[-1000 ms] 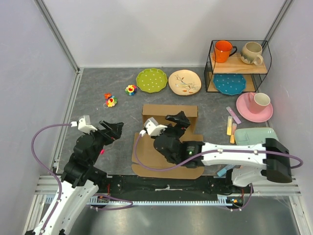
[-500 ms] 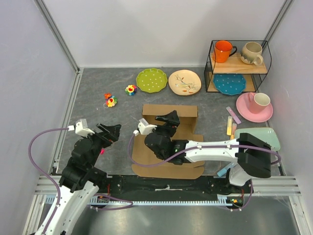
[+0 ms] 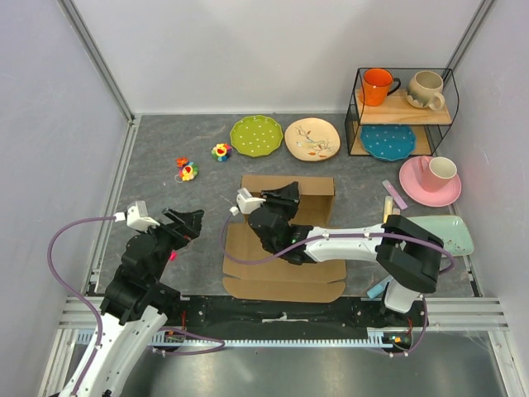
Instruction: Fold the paper box
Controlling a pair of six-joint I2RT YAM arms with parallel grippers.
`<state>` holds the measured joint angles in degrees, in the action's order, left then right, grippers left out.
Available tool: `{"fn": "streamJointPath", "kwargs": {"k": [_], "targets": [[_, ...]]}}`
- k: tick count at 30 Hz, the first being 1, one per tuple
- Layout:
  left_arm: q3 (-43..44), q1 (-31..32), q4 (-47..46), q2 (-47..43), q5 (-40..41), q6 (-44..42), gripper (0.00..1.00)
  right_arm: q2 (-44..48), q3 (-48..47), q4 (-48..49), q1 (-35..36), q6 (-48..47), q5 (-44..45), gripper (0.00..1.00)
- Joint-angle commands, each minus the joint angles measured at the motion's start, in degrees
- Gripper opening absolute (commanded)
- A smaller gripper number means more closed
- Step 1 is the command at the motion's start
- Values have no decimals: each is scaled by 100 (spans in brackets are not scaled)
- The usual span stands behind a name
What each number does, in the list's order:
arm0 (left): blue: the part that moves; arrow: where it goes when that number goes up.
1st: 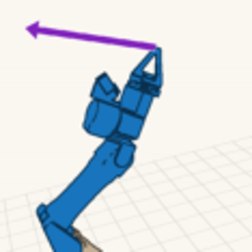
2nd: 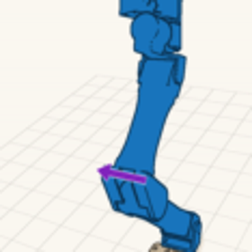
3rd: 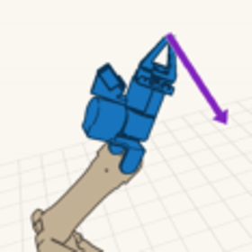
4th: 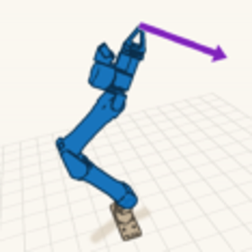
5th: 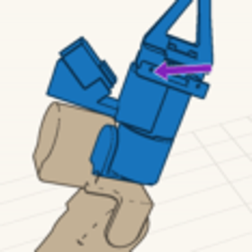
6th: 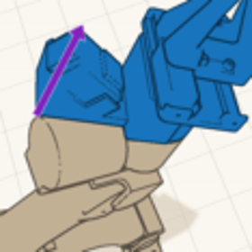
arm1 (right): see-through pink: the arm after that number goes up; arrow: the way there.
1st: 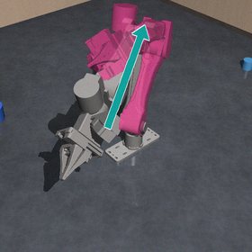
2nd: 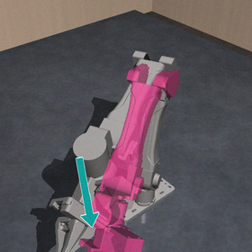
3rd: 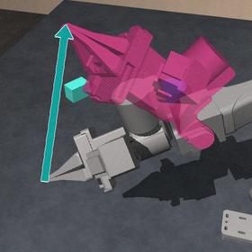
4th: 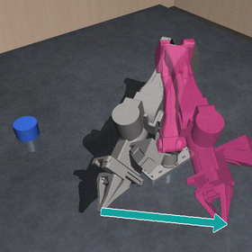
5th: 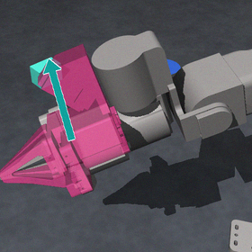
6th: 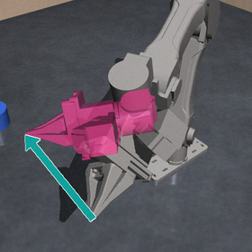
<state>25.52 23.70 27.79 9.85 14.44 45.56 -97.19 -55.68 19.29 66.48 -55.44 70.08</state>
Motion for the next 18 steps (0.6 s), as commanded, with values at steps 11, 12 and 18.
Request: {"fn": "streamJointPath", "kwargs": {"k": [11,12,18], "targets": [[585,-24,-212,201,446,-179,95,630,-838,-600,-30,514,339,0],[682,-24,-239,228,542,-275,95,770,-1100,-1002,-38,621,339,0],[1631,-24,-607,447,841,-819,95,615,-3319,-5220,-1001,4134,-238,0]]}}
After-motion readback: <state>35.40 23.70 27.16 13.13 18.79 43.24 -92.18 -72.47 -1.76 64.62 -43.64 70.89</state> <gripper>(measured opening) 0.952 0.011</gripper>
